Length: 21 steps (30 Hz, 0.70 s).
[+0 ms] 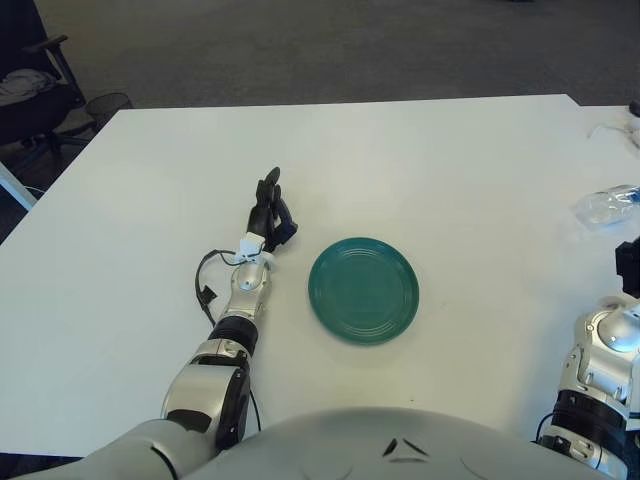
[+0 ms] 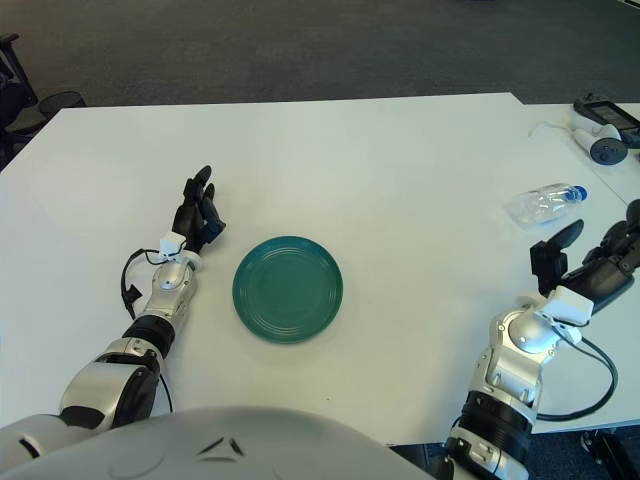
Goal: Put the bottle into the plate.
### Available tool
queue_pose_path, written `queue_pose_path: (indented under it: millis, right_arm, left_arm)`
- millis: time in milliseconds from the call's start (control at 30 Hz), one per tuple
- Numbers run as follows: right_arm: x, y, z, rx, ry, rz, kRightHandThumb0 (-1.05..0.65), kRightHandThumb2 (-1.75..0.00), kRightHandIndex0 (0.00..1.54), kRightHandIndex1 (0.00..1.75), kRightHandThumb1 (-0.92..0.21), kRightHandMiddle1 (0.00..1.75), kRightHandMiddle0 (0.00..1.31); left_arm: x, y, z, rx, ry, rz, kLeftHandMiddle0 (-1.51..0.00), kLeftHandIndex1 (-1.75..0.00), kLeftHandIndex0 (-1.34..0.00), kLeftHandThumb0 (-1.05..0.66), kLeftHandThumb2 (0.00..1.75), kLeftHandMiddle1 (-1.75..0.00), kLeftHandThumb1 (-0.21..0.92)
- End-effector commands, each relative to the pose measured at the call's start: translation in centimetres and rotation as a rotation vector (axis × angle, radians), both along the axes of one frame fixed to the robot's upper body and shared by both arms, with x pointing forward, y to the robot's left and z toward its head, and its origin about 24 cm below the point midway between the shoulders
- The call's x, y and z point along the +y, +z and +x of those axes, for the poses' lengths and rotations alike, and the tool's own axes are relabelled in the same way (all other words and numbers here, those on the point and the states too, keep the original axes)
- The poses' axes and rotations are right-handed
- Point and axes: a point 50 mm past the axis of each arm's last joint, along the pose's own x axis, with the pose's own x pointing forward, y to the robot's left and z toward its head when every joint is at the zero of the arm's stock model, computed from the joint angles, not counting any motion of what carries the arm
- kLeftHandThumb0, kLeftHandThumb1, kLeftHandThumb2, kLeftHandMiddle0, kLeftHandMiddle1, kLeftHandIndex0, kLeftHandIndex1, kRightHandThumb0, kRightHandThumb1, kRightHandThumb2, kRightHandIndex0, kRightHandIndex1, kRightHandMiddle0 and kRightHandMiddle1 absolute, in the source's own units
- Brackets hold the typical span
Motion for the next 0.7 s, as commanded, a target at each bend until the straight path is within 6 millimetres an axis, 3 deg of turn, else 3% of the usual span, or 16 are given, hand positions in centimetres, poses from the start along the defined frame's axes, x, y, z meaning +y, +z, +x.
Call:
queue_pose_path:
  millis: [0,233,667]
  right_arm:
    - [3.4,0.1,0.5,-0.02,0.063,-0.03,-0.65,-0.76,0.23,0.07,-0.92,0.7,0.0]
    - [5.8,-0.2,1.0,-0.009,0.134,-0.051,-0.64,-0.73,0.22,0.06,-0.92,0.67,0.0]
    - [5.6,0.2,1.8,-0.03,0.141,-0.008,-0.62,-0.63,0.22,0.05,-0.92,0.67,0.0]
  left_arm:
    - [0.4,-3.6,-3.1,0.158,0.016,0.018,-0.22,-0.45,0.0,-0.83,1.07,-0.03,0.92]
    - [0.5,-3.6,-3.2,0.156,0.015,0.023,-0.22,-0.44,0.0,-0.83,1.07,-0.02,0.92]
    - [0.6,-3.7,-3.5,0.152,0.008,0.028,-0.2,-0.43,0.0,-0.83,1.08,-0.02,0.92]
